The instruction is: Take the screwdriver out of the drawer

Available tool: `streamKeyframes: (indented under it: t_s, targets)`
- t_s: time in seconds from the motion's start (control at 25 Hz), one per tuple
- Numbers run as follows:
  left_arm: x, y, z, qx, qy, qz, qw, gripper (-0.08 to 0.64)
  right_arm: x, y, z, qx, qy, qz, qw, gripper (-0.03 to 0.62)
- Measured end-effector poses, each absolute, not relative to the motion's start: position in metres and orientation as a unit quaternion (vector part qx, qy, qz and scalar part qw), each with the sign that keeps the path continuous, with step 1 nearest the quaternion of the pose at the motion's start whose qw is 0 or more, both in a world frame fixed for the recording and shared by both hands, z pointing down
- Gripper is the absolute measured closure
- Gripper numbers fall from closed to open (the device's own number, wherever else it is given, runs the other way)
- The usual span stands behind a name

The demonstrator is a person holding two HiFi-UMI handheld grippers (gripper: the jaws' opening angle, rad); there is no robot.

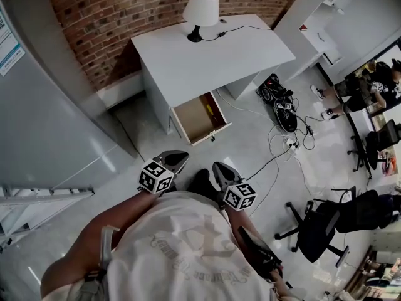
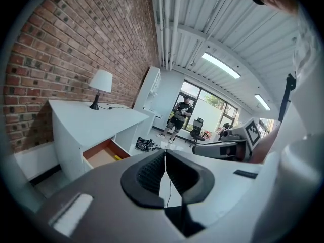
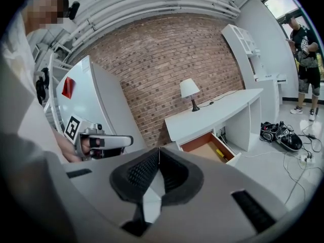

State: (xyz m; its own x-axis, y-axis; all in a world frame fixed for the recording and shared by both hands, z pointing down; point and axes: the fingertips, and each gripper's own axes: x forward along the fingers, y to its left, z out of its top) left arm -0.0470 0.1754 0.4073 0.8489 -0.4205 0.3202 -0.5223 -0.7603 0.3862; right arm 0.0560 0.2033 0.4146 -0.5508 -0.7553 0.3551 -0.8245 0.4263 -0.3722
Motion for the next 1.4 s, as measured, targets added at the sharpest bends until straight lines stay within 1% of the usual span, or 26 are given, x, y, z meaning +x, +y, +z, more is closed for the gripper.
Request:
streamKeyframes:
  t_s: [0.64,1.0,1.4]
  targets:
    - [-0.055,0.132,0.424,0.911,-0.295,0.12,0.261,0.548,0.054,0.148,0.433,0.434,-0.853,0.277,0.082,0.584]
    - [-0.017,0.083,0.423,0.914,-0.284,0.138,0.254,0.548,0.093,0.094,0.446,0.438,-0.846,0.293,0.082,0.584]
    - [0.005,0.02,0.417,0.903,-0.322,0.147,0.246,0.548,0.117,0.018,0.452,0.406,-0.862,0.291,0.086,0.584]
